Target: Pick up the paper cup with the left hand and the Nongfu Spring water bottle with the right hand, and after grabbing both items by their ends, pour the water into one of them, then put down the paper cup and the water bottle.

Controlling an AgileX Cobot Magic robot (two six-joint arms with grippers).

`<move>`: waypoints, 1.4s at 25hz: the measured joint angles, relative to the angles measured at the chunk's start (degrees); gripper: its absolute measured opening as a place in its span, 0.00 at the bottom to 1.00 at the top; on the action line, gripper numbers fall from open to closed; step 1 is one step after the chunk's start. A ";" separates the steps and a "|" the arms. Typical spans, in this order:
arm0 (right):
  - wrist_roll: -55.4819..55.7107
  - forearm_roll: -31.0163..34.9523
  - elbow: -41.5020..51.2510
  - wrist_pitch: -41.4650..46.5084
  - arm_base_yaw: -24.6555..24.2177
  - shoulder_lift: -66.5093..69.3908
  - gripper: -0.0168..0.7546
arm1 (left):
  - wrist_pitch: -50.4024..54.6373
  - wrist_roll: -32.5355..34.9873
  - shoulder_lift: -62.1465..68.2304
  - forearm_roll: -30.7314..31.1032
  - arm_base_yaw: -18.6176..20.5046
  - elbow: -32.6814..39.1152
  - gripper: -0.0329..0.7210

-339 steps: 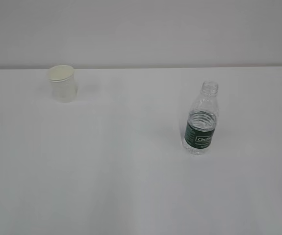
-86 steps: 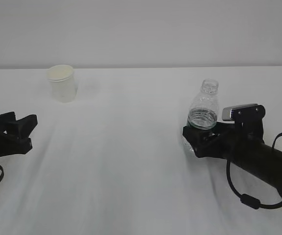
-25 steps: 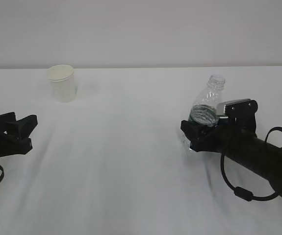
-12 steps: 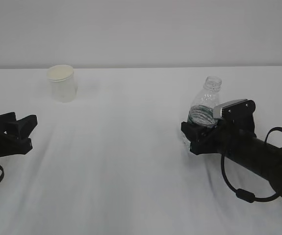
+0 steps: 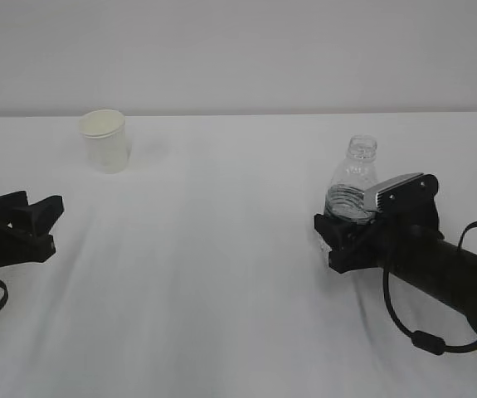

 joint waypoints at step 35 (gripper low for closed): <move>-1.42 2.98 6.63 1.13 0.00 -8.91 0.60 | -0.09 0.00 10.38 -3.14 0.00 -13.77 0.75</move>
